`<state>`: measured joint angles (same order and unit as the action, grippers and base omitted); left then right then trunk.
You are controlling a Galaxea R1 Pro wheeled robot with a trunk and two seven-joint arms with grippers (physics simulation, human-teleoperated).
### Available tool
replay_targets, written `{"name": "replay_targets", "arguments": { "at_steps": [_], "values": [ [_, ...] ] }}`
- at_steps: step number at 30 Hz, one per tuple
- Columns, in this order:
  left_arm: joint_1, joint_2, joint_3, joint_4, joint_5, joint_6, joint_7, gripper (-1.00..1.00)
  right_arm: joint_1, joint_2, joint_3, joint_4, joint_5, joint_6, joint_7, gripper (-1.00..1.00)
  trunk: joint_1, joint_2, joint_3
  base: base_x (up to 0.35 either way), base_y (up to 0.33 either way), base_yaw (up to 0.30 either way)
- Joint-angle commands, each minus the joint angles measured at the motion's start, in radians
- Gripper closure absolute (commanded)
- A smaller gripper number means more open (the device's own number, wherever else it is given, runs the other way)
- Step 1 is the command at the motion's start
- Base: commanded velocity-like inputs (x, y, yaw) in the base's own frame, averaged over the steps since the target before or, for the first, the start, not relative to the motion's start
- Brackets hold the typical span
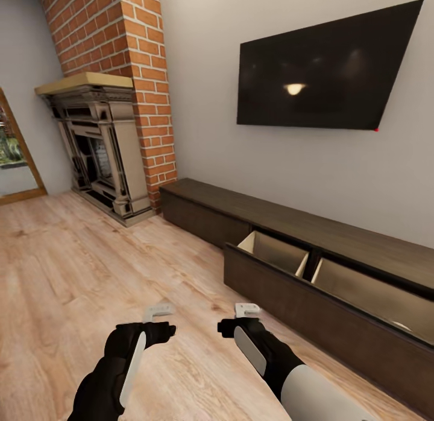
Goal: Place each of the two pumpkins and all three candles from the living room inside a cabinet in the living room (use any cabinet), then make sure every cabinet is closed, and position the cauldron so it is next to a table in the living room.
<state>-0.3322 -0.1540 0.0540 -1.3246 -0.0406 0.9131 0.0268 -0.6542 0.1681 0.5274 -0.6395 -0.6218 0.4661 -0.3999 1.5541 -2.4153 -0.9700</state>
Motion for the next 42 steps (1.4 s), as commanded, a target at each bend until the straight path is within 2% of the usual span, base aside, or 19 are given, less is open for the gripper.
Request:
{"name": "replay_targets", "arguments": {
  "at_steps": [1,26,36,42],
  "values": [
    [-0.001,-0.001,0.001,-0.001,-0.004,0.004,-0.001,-1.00,-0.001,-0.001,0.005,-0.002,-0.010,0.002,-0.010,-1.00,0.000,0.000,-0.001,-0.002,0.004,0.287],
    [-0.001,-0.001,0.000,-0.001,-0.004,0.004,-0.001,-1.00,-0.001,0.002,0.010,-0.002,-0.009,0.000,-0.010,-1.00,0.000,0.000,-0.001,0.000,0.000,0.288],
    [-0.001,-0.001,-0.002,-0.001,-0.004,0.004,-0.001,-1.00,0.001,0.006,0.013,-0.022,0.000,-0.001,-0.014,-1.00,0.000,0.000,-0.002,0.072,-0.029,0.043],
    [-0.001,-0.001,-0.001,-0.001,-0.004,0.004,-0.001,-1.00,0.001,0.006,0.014,-0.021,0.001,0.000,-0.015,-1.00,0.000,0.000,-0.002,0.050,-0.116,0.276]
  ]
}}
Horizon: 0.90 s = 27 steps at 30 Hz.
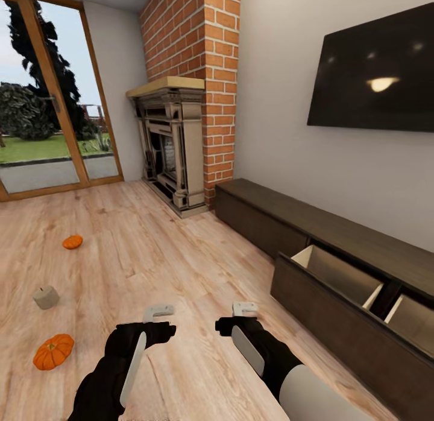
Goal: Place each of the two pumpkins and all three candles from the living room inside a cabinet in the living room (use any cabinet), then make sure every cabinet is closed, and position the cauldron so it is next to a table in the living room.
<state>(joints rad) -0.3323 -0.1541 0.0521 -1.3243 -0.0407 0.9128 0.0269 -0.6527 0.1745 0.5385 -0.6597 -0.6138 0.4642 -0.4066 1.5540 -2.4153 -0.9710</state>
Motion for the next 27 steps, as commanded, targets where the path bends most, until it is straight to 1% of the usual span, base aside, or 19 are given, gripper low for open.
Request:
{"name": "replay_targets", "arguments": {
  "at_steps": [1,9,13,15,18,21,24,26,27],
  "values": [
    [-0.001,-0.001,0.001,-0.001,-0.004,0.004,-0.001,-1.00,-0.001,0.000,0.003,-0.001,-0.008,0.002,-0.009,-1.00,0.000,0.000,-0.001,0.041,-0.078,0.288],
    [-0.001,-0.001,-0.002,-0.002,-0.004,0.002,-0.001,-1.00,-0.001,0.000,0.003,0.000,-0.008,0.002,-0.008,-1.00,0.000,0.000,-0.001,0.039,-0.084,0.289],
    [-0.001,-0.001,-0.003,-0.001,-0.004,0.002,0.000,-1.00,-0.001,0.000,0.003,0.000,-0.008,0.002,-0.008,-1.00,-0.016,0.028,0.012,0.002,-0.007,0.282],
    [-0.001,-0.001,-0.004,0.000,-0.006,0.003,0.002,-1.00,-0.001,0.000,0.002,-0.001,-0.008,0.001,-0.007,-1.00,-0.023,0.042,0.018,0.000,-0.001,0.125],
    [-0.001,0.000,0.003,0.007,-0.007,0.006,0.047,-1.00,-0.001,0.000,-0.002,-0.001,-0.008,0.002,-0.005,-1.00,-0.035,0.063,0.027,0.000,0.000,0.012],
    [-0.002,0.001,0.004,0.012,-0.006,0.005,0.129,-1.00,-0.001,0.000,-0.004,-0.001,-0.008,0.002,-0.004,-1.00,-0.046,0.084,0.037,0.000,0.000,0.001],
    [-0.018,0.001,0.006,0.033,-0.005,0.005,0.161,-1.00,-0.001,0.000,-0.005,-0.001,-0.008,0.002,-0.005,-1.00,-0.058,0.105,0.046,0.000,0.000,0.000],
    [-0.041,0.002,0.008,0.084,-0.004,0.003,0.186,-1.00,-0.001,0.000,-0.006,-0.005,-0.007,-0.002,-0.011,-1.00,-0.065,0.119,0.052,0.000,0.000,0.000],
    [-0.043,0.002,0.008,0.088,-0.004,0.003,0.187,-1.00,-0.001,0.000,-0.006,-0.012,-0.007,-0.002,-0.014,-1.00,-0.069,0.126,0.055,0.000,0.000,0.000]
  ]
}}
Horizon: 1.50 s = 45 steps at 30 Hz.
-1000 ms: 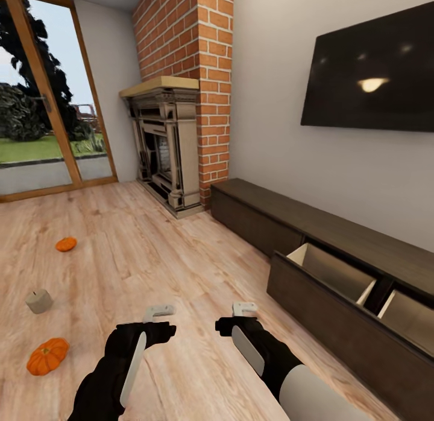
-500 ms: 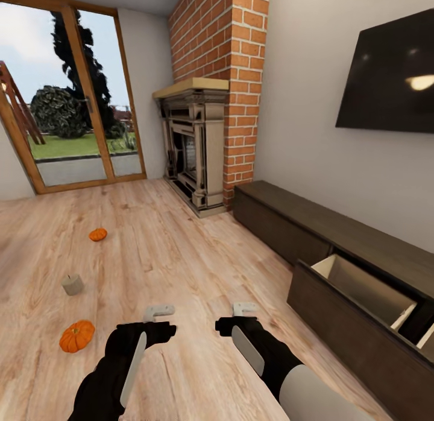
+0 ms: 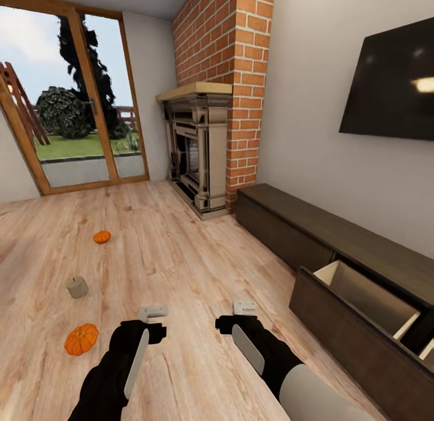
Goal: Place each of the two pumpkins and all three candles from the living room inside a cabinet in the living room (use any cabinet), then make sure every cabinet is closed, and position the cauldron so it is next to a table in the living room.
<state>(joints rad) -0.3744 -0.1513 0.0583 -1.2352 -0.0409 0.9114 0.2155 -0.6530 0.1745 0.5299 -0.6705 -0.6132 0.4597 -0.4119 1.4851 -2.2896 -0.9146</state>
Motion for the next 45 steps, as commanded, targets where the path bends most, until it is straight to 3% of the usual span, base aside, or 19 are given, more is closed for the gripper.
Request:
{"name": "replay_targets", "arguments": {
  "at_steps": [1,5,8,10,14,25,45],
  "values": [
    [-0.001,-0.001,0.002,0.001,-0.004,0.004,0.000,-1.00,-0.001,0.000,0.002,-0.005,-0.008,0.003,-0.010,-1.00,-0.004,0.007,0.002,0.000,0.000,0.000],
    [-0.004,-0.001,0.003,0.006,-0.004,0.004,0.005,-1.00,-0.003,0.000,0.002,-0.010,-0.007,0.025,-0.015,-1.00,-0.019,0.035,0.015,0.000,0.000,0.003],
    [-0.004,-0.007,0.032,0.008,-0.003,0.003,0.035,-1.00,-0.006,0.000,0.003,-0.010,-0.007,0.066,-0.017,-1.00,-0.031,0.056,0.024,0.000,0.000,0.057],
    [-0.004,-0.015,0.066,0.006,0.015,0.001,0.059,-1.00,-0.006,0.000,0.002,-0.011,-0.007,0.080,-0.017,-1.00,-0.031,0.056,0.024,0.000,0.000,0.105],
    [-0.004,-0.018,0.083,0.003,0.050,-0.026,0.070,-1.00,-0.005,0.000,0.006,-0.011,-0.006,0.078,-0.019,-1.00,-0.031,0.056,0.023,0.005,0.000,0.046],
    [-0.004,-0.016,0.097,0.013,0.056,-0.095,0.073,-1.00,-0.005,0.000,0.002,-0.012,-0.005,0.077,-0.019,-1.00,-0.031,0.056,0.023,0.213,-0.174,0.164],
    [-0.004,-0.014,0.097,0.013,0.058,-0.111,0.062,-1.00,-0.007,-0.010,0.001,-0.011,-0.008,0.082,-0.013,-1.00,-0.031,0.056,0.012,0.075,-0.063,0.271]
  ]
}}
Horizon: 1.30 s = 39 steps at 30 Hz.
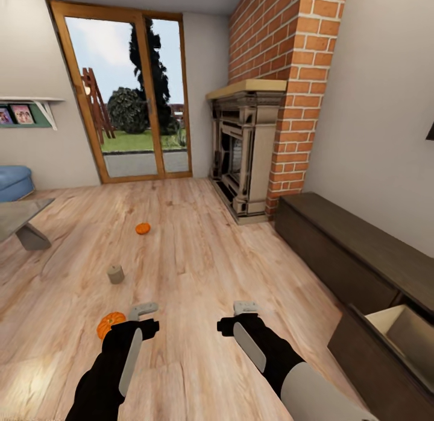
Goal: Place each of the two pumpkins and all three candles from the living room inside a cabinet in the living room (use any cabinet), then make sure every cabinet is closed, and position the cauldron so it is next to a table in the living room.
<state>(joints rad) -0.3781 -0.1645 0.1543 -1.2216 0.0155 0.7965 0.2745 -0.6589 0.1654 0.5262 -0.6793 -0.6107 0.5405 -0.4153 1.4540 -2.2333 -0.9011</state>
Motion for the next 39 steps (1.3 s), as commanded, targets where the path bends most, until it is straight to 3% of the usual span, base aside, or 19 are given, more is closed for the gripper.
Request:
{"name": "replay_targets", "arguments": {
  "at_steps": [1,7,18,29,39],
  "values": [
    [-0.001,-0.001,0.000,-0.001,0.002,0.003,0.003,-1.00,-0.001,-0.001,0.005,-0.002,-0.011,0.000,-0.010,-1.00,0.000,0.000,-0.002,0.224,-0.218,0.235],
    [-0.001,-0.002,-0.004,0.019,0.000,-0.031,0.004,-1.00,-0.001,-0.001,0.003,-0.003,-0.011,-0.002,-0.008,-1.00,0.000,0.000,-0.007,0.241,-0.221,0.086],
    [-0.001,-0.003,-0.004,0.030,0.001,-0.034,0.005,-1.00,-0.005,-0.003,0.003,0.004,-0.013,0.007,-0.004,-1.00,0.000,0.000,-0.024,0.262,-0.154,0.001],
    [-0.001,-0.001,-0.001,0.030,0.001,-0.032,0.005,-1.00,-0.005,-0.002,0.003,0.004,-0.011,0.005,-0.004,-1.00,0.000,0.000,-0.041,0.173,0.065,0.000],
    [-0.001,-0.001,0.001,0.030,0.002,-0.036,0.004,-1.00,-0.004,-0.002,0.004,0.000,-0.009,-0.001,-0.004,-1.00,0.000,0.000,-0.042,0.312,0.003,0.000]
  ]
}}
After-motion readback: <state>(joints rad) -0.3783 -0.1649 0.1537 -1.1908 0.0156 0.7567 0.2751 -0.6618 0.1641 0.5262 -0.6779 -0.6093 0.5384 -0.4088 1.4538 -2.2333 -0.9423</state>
